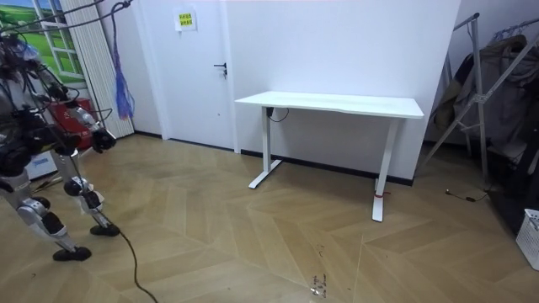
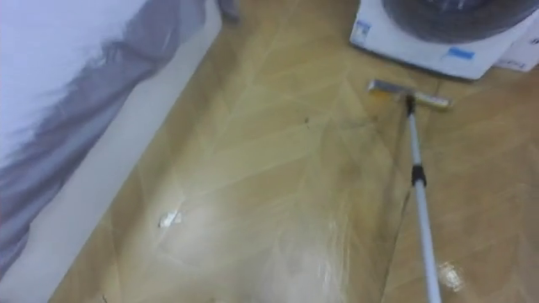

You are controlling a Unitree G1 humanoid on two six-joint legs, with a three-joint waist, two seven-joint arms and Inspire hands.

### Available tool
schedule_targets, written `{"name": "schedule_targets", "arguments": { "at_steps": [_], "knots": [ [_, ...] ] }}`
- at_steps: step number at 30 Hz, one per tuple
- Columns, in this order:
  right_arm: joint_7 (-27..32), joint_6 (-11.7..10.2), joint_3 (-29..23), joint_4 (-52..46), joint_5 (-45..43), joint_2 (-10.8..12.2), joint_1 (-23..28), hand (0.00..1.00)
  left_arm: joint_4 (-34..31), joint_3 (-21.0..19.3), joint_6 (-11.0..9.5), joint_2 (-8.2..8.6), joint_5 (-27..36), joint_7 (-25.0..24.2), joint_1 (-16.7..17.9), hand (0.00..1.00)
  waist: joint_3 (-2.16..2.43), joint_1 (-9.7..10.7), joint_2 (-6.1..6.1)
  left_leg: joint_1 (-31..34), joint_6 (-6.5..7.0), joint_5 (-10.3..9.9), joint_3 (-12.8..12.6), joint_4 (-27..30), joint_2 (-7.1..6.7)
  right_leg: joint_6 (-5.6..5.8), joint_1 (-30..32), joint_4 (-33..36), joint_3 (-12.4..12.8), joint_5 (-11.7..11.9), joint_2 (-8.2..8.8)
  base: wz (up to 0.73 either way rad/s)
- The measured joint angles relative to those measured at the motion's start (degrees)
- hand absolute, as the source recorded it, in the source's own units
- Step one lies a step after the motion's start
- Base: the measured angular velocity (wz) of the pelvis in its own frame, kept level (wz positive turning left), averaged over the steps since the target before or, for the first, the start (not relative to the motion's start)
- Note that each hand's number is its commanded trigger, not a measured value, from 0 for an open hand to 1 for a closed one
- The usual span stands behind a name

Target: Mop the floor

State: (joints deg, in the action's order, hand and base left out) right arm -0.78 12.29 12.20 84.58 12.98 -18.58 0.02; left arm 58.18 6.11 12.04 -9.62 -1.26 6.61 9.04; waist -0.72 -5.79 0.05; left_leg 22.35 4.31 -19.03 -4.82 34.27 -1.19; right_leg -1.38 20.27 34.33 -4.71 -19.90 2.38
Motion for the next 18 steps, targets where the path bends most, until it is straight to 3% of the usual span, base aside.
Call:
{"name": "schedule_targets", "arguments": {
  "at_steps": [4,7,10,15,18],
  "knots": [
    [-1.13,0.04,-0.13,-0.03,-2.16,3.15,3.62,1.00,2.42,-2.77,-0.50,0.30,-0.65,0.13,0.27,0.00,0.53,2.64,-0.41,-8.73,-0.53,0.33,-0.39,-5.93,-0.02,-0.01,-8.12,-5.94,0.08,0.51,-0.39,-0.16],
    [-2.48,1.25,-0.04,-0.22,-2.85,3.80,4.38,1.00,2.27,-3.21,-0.11,0.32,-0.74,0.17,1.75,0.00,0.63,2.63,-0.73,-14.55,-0.98,0.63,-1.28,-9.89,0.43,-0.03,-13.79,-10.62,0.11,1.49,-0.98,-0.18],
    [-3.18,2.70,-0.90,-2.08,-4.64,3.93,5.27,1.00,2.21,-3.73,0.82,0.31,-1.93,0.15,2.33,0.00,1.01,2.87,-1.79,-17.52,-1.36,1.15,-1.19,-12.40,0.23,-0.07,-16.93,-13.80,0.00,2.10,-1.52,0.00],
    [-4.88,3.04,-2.32,-2.56,-7.07,4.63,5.43,1.00,2.18,-5.25,1.88,0.39,-3.42,-0.03,3.54,0.00,0.60,2.91,-3.31,-21.29,-1.44,1.20,-1.06,-13.93,0.40,-0.13,-21.45,-17.03,-0.19,2.37,-1.85,0.00],
    [-5.35,4.54,-3.51,-4.69,-8.23,4.97,5.60,1.00,2.01,-6.02,2.33,0.70,-3.37,-1.29,3.74,0.00,0.46,2.96,-3.20,-22.49,-1.45,1.19,-0.75,-14.18,0.45,-0.06,-23.12,-18.07,-0.72,2.90,-1.87,-0.04]
  ]
}}
